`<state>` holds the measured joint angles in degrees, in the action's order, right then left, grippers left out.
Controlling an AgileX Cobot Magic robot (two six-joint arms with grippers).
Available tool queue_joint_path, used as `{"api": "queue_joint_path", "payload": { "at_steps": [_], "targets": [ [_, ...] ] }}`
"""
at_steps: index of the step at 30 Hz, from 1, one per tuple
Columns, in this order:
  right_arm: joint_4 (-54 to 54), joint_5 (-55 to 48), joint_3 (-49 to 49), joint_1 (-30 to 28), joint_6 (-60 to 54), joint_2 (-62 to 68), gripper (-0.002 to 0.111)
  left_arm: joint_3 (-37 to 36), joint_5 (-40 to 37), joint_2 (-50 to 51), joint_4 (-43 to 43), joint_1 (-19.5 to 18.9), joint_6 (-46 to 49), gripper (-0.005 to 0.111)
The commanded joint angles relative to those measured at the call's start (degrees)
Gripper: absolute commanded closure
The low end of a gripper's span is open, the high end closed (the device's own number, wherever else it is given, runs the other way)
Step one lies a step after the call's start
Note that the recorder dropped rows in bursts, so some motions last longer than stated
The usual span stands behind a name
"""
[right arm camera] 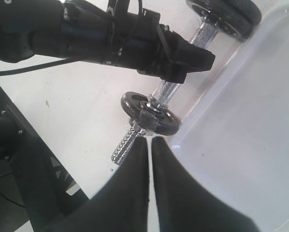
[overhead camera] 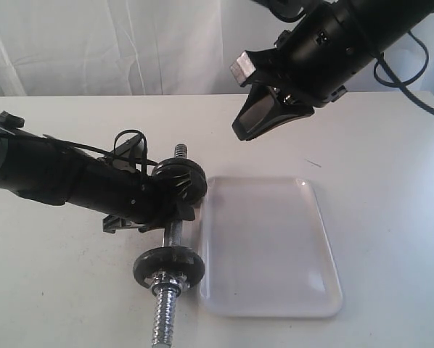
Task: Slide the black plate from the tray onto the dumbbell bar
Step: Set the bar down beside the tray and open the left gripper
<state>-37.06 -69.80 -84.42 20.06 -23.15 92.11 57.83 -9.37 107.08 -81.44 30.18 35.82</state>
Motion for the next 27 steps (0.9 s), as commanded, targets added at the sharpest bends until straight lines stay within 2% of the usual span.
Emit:
{"api": "queue_joint_path", "payload": {
  "at_steps": [1,27],
  "targets": [
    [-0.2,-0.2,-0.2,-0.3,0.0,-0.7,0.105,2.2,-4.3,-3.6,-3.3,0.3,-0.1,0.084],
    [2.6,-0.2,-0.2,-0.3,1.4,-0.7,0.105,2.2,-6.9,-3.6,-3.3,0.3,-0.1,0.084]
  ]
}}
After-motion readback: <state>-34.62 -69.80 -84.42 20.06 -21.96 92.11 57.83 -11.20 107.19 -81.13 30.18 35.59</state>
